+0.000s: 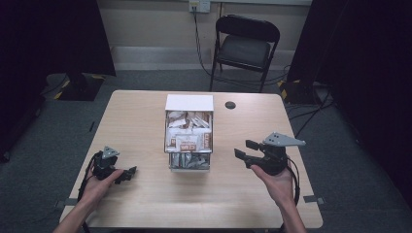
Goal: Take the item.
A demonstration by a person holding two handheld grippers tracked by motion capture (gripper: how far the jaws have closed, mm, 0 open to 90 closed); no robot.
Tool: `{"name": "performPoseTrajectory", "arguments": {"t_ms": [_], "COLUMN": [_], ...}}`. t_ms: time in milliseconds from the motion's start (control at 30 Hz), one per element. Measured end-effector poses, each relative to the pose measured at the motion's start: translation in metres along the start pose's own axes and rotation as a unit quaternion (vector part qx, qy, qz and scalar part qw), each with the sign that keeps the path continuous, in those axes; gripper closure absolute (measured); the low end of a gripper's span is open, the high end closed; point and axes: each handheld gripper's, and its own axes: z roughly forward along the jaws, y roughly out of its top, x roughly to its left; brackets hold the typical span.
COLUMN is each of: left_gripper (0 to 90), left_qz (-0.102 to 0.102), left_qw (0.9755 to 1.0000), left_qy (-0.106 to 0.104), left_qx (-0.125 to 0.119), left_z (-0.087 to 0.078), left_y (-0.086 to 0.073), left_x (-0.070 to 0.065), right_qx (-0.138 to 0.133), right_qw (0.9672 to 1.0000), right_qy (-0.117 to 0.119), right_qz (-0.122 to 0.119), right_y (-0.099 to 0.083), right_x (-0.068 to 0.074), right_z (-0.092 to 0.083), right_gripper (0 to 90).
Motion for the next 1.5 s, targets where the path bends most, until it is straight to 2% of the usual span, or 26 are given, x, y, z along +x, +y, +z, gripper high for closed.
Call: {"name": "performPoseTrajectory", "arguments": {"t_ms": [233, 400, 567, 1033, 1367, 1500], "left_gripper": [0.0, 0.0, 0.0, 0.0, 0.0, 0.0], "left_qz": [0.000, 0.000, 0.000, 0.000, 0.000, 0.000], "left_qw": [1.0000, 1.0000, 1.0000, 1.0000, 1.0000, 1.0000], "left_qy": [0.000, 0.000, 0.000, 0.000, 0.000, 0.000], "left_qx": [0.000, 0.000, 0.000, 0.000, 0.000, 0.000], "left_z": [0.000, 0.000, 0.000, 0.000, 0.000, 0.000], "left_y": [0.000, 0.000, 0.000, 0.000, 0.000, 0.000], "left_x": [0.000, 0.000, 0.000, 0.000, 0.000, 0.000], "right_qx": [-0.010, -0.026, -0.032, -0.052, -0.046, -0.032], "right_qw": [0.9998, 0.9991, 0.9984, 0.9954, 0.9913, 0.9900], "right_qy": [0.014, 0.025, 0.034, 0.066, 0.104, 0.116], "right_qz": [-0.012, -0.024, -0.030, -0.047, -0.067, -0.073], "right_y": [0.010, 0.026, 0.035, 0.059, 0.070, 0.078], "right_x": [0.006, 0.013, 0.019, 0.039, 0.057, 0.063], "right_z": [-0.001, -0.005, -0.006, -0.006, 0.018, 0.033], "right_gripper": [43.5, 44.5, 44.7, 47.1, 55.5, 57.8]}}
